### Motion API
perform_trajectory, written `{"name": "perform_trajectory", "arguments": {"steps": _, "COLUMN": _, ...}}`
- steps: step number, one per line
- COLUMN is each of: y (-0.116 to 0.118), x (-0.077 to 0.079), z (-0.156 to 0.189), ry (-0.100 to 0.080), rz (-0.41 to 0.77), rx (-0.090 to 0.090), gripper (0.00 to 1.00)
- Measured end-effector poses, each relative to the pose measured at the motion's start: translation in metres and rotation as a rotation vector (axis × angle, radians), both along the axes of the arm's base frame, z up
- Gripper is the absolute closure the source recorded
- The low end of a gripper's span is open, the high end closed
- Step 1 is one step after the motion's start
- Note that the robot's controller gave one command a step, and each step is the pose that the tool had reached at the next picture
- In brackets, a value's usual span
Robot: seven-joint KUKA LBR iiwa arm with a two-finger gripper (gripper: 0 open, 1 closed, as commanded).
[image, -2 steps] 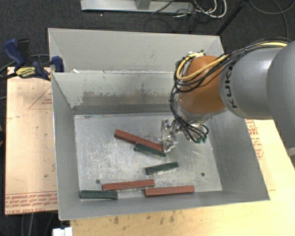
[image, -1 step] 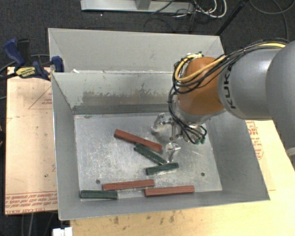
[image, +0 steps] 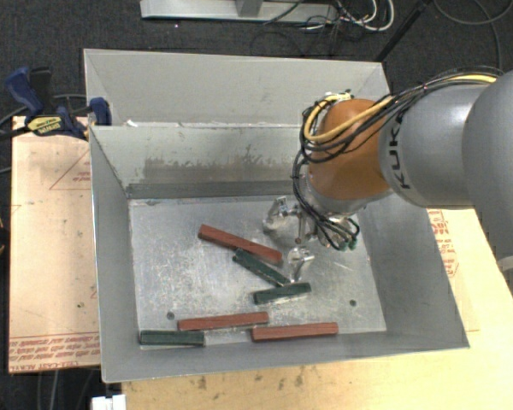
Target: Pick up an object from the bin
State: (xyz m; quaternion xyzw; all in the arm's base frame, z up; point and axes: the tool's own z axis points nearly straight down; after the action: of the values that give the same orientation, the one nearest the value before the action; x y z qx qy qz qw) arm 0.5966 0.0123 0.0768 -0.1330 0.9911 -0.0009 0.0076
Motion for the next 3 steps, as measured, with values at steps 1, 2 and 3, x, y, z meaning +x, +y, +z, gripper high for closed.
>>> {"name": "perform_trajectory", "arguments": {"steps": 1, "y": 0.019, "x": -0.010, "z": 0.001, "ry": -0.008, "rz": -0.049, "rx": -0.004, "gripper": 0.00}}
{"name": "perform_trajectory", "arguments": {"steps": 2, "y": 0.107, "x": 0.027, "z": 0.002, "ry": -0.004, "rz": -0.120, "rx": 0.007, "gripper": 1.00}}
{"name": "perform_trajectory", "arguments": {"steps": 3, "y": 0.107, "x": 0.027, "z": 0.002, "ry": -0.004, "rz": -0.120, "rx": 0.007, "gripper": 1.00}}
